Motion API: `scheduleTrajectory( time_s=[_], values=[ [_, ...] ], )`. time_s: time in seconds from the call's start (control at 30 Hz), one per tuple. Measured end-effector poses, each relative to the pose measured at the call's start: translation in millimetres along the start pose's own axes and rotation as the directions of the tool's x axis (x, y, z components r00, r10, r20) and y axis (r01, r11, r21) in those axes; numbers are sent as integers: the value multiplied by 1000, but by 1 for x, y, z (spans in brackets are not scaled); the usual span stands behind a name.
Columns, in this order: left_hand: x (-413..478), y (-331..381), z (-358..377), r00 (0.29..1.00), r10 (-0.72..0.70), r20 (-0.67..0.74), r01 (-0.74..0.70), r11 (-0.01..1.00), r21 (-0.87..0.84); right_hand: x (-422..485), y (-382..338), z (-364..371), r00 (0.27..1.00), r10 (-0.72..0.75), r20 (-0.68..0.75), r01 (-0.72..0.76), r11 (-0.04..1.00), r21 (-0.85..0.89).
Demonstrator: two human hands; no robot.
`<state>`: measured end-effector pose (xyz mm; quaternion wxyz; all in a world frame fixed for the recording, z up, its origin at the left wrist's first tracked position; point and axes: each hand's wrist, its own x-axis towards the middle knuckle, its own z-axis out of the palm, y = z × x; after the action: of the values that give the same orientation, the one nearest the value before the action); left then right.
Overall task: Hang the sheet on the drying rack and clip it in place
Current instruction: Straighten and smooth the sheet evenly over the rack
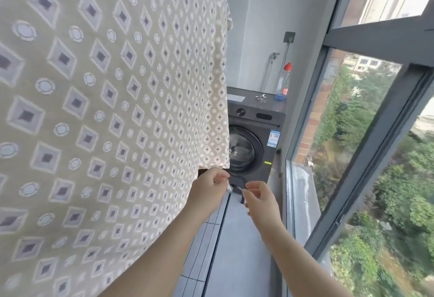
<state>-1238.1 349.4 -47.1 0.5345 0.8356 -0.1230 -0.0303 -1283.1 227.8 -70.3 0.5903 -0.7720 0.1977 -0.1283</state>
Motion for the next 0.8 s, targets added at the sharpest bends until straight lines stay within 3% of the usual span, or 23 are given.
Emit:
scheduleTrajectory(
  time_s=[0.23, 0.37, 0.8],
  values=[
    [91, -16, 48, 999, -27, 20, 28, 1000, -13, 95, 18, -16, 1000, 10, 17, -11, 1000, 27],
    [176, -20, 71, 1000, -6, 16, 7, 998, -66, 186, 28, -23, 999, 31, -26, -30, 999, 35],
    [437, -10, 128, 995, -19, 98, 19, 1000, 5, 451, 24, -27, 997, 80, -19, -80, 997, -21]
  ],
)
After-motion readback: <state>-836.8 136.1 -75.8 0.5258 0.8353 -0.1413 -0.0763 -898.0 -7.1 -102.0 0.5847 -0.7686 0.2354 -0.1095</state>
